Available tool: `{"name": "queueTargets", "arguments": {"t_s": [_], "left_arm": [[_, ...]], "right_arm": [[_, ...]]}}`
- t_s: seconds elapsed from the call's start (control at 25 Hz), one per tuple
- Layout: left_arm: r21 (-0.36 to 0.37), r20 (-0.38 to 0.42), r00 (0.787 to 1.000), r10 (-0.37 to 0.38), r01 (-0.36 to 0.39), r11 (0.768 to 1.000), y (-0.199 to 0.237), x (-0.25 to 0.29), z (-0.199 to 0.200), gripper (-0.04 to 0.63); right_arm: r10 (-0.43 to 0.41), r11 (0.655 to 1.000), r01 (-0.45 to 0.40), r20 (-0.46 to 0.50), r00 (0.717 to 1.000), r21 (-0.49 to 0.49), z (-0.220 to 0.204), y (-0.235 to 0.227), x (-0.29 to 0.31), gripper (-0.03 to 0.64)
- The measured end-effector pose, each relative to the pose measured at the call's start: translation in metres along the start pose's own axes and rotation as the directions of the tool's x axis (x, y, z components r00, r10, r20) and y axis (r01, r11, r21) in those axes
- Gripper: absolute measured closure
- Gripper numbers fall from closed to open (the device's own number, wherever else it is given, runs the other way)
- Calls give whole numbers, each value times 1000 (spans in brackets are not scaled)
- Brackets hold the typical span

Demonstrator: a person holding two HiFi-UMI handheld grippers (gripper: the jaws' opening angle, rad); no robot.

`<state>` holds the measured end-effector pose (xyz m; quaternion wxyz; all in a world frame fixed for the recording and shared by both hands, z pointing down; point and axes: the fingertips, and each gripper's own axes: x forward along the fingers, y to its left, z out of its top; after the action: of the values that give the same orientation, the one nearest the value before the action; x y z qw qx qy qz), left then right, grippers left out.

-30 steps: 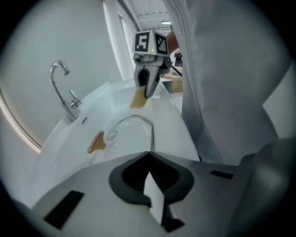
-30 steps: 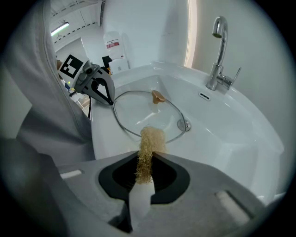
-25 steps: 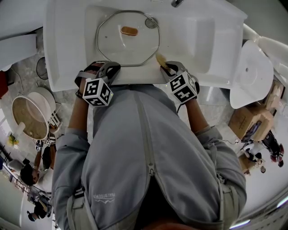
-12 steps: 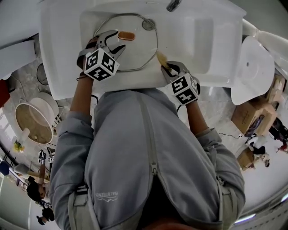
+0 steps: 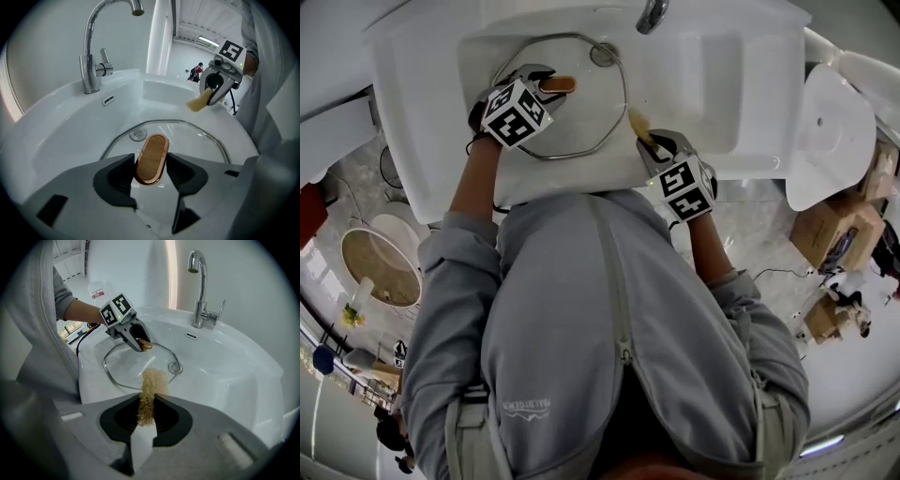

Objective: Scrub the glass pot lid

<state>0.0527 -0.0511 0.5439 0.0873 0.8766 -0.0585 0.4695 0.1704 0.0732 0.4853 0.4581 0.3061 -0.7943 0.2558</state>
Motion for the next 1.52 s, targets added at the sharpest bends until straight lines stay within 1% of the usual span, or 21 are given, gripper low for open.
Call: {"name": "queueTargets", "arguments": {"t_s": [0.16,0.28,0.36,0.44,0.48,0.6,0.68,0.72,0.76,0.8,0.88,0.96,1.04,1.08,1.16,1.2,1.28,1.36,1.44,1.48,1.52], "left_arm": [[-46,-14,999,30,-31,998,0,-2,-2,391],[-123,-21,997,81,-83,989,1,-4,-1,396],[-185,-31,991,126,-130,974,2,-4,-1,396],[-249,-56,983,177,-185,951,4,-4,-2,396],[-283,-71,977,202,-214,935,4,-4,-3,396],[-388,-108,958,267,-288,875,6,-6,-5,396],[-448,-113,949,294,-312,838,7,-8,-5,399],[-470,-109,949,297,-312,826,6,-9,-5,403],[-482,-102,951,292,-304,822,5,-9,-5,403],[-481,-95,955,280,-290,827,4,-9,-6,405],[-456,-82,963,255,-264,850,1,-9,-10,403],[-435,-71,963,261,-265,860,-1,-18,-17,373],[-422,-66,955,291,-291,859,-4,-38,-28,367],[-419,-71,948,309,-310,854,-6,-50,-35,367],[-421,-111,937,332,-347,838,-14,-73,-57,368],[-429,-134,935,328,-354,831,-19,-83,-68,368],[-459,-156,941,300,-338,822,-32,-100,-84,381],[-492,-152,946,285,-322,809,-42,-112,-91,523],[-514,-154,952,266,-307,801,-51,-117,-94,532],[-516,-160,955,251,-298,803,-56,-116,-96,532],[-509,-168,957,234,-288,811,-59,-113,-98,531]], "right_arm": [[8,1000,-8,1,1000,-13,7,3,3,570],[14,1000,-14,0,1000,-26,10,2,5,569],[19,999,-19,-4,1000,-37,13,4,6,569],[26,998,-26,-6,1000,-52,17,6,9,569],[29,998,-29,-3,1000,-61,20,8,10,570],[36,996,-35,7,999,-82,28,13,14,570],[37,995,-36,15,999,-93,33,15,14,570],[38,995,-36,19,999,-97,35,17,14,569],[39,994,-36,23,999,-101,36,18,14,569],[41,994,-38,26,999,-104,37,20,14,569],[45,993,-41,31,999,-113,39,22,14,569],[49,991,-43,39,998,-129,45,24,14,569],[57,987,-48,55,997,-155,57,27,15,569],[64,983,-52,65,996,-174,66,28,16,569],[83,971,-61,87,993,-230,91,31,20,569],[93,962,-65,97,991,-265,105,33,22,571],[116,940,-73,111,987,-334,134,37,28,570],[147,914,-90,116,982,-395,161,43,36,569],[182,881,-117,100,978,-458,184,49,46,570],[195,860,-130,81,977,-494,193,53,53,569],[201,835,-141,56,978,-532,202,57,61,569]]}}
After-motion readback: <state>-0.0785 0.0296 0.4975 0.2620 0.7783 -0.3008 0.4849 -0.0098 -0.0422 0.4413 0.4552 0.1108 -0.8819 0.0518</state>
